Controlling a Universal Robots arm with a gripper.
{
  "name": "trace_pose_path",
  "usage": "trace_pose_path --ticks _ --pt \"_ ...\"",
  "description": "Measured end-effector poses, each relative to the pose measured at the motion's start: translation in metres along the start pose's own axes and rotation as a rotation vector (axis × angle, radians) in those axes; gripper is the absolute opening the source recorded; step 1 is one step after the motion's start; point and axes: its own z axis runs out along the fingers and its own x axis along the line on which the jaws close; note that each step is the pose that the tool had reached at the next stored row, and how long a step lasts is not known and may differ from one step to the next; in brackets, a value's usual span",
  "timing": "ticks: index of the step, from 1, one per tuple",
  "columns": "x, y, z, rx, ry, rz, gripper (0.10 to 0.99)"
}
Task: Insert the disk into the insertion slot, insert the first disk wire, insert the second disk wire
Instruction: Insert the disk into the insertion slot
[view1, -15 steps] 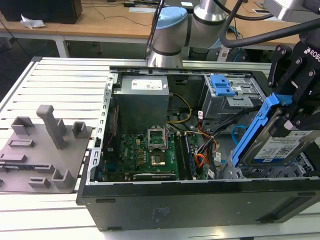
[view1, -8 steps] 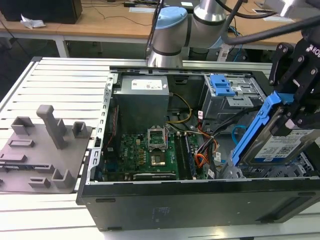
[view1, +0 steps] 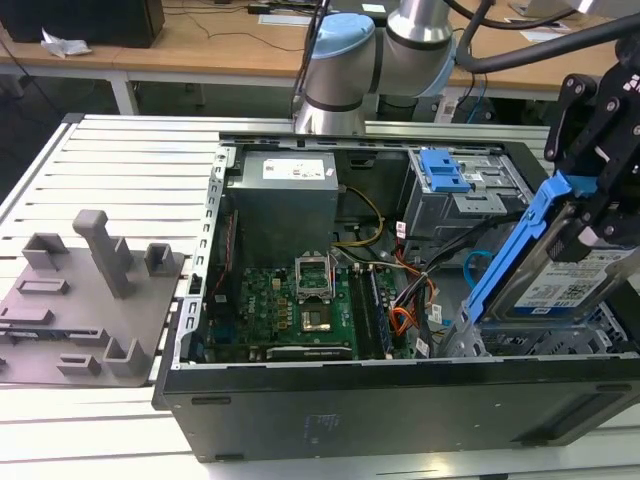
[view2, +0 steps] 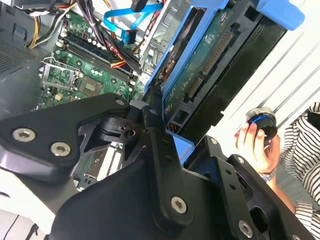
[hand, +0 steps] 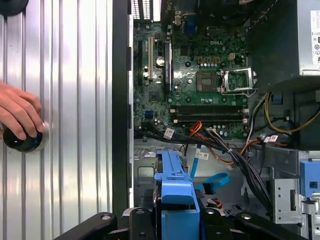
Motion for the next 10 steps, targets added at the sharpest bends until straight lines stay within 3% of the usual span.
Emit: trace_pose_path --ticks 6,10 --pt "-0.0107 -0.0145 0.0019 -0.018 0.0001 0.000 0.369" --pt "-0.0130 -0.0193 0.0046 -0.028 0.0002 0.000 0.369"
